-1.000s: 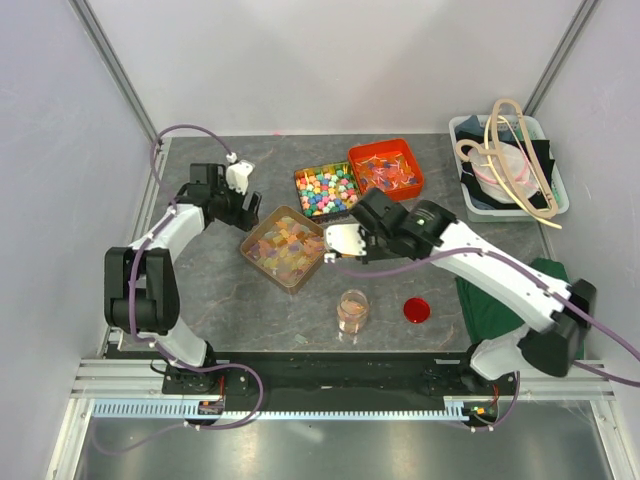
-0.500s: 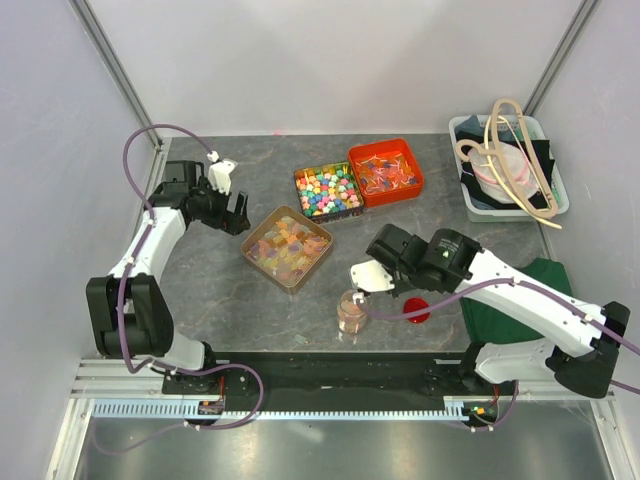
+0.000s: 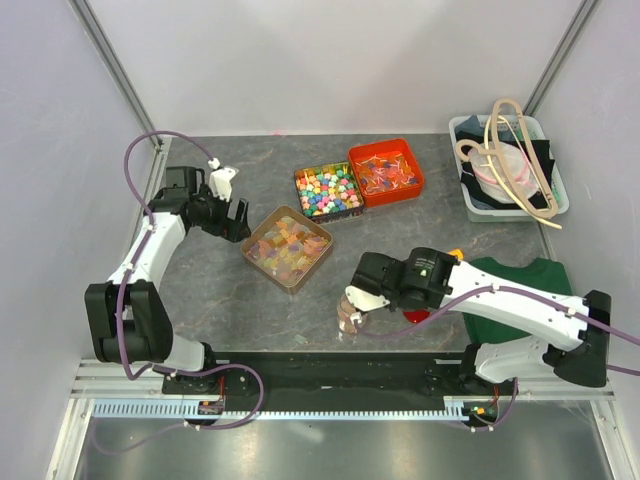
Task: Pack the candies
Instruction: Place the fake candies in the packing bottle.
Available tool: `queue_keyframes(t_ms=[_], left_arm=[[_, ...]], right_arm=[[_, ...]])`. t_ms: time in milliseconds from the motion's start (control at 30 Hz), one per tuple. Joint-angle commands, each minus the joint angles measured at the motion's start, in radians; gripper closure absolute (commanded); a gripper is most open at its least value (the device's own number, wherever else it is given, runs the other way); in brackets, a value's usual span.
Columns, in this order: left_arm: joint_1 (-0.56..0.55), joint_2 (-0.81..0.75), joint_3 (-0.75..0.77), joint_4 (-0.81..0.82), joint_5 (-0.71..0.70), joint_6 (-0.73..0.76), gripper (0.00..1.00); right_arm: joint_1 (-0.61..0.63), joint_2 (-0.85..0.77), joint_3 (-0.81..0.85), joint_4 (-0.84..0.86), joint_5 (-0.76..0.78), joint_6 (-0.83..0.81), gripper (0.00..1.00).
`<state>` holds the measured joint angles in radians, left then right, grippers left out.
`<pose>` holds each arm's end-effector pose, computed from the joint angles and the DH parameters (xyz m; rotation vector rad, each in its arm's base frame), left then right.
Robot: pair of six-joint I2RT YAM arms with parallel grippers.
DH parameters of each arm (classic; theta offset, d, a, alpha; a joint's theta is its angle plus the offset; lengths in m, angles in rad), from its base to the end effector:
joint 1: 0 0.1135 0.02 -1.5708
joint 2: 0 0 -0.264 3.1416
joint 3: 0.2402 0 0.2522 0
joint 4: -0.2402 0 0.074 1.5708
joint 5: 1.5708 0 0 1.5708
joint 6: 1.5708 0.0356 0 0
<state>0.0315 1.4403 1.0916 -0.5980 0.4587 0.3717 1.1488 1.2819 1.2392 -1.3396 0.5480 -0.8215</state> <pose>0.2986 -0.0064 0.2620 0.5885 2.3510 -0.3967 0.1036 0.1855 0.3135 -2.2755 1.5979 -0.7280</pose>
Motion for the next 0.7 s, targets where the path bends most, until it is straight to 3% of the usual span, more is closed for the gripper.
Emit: queue_keyframes(t_ms=[0,667], left_arm=[[0.005,-0.029,-0.024,0.012,0.046,0.013,0.01],[0.008,-0.026,-0.062,0.049,0.067,0.010,0.01]], right_arm=[[0.029,0.025,0.035,-0.021,0.101,0.007,1.00],[0.143,0.102,0.048,-0.061,0.253,0.036,1.00]])
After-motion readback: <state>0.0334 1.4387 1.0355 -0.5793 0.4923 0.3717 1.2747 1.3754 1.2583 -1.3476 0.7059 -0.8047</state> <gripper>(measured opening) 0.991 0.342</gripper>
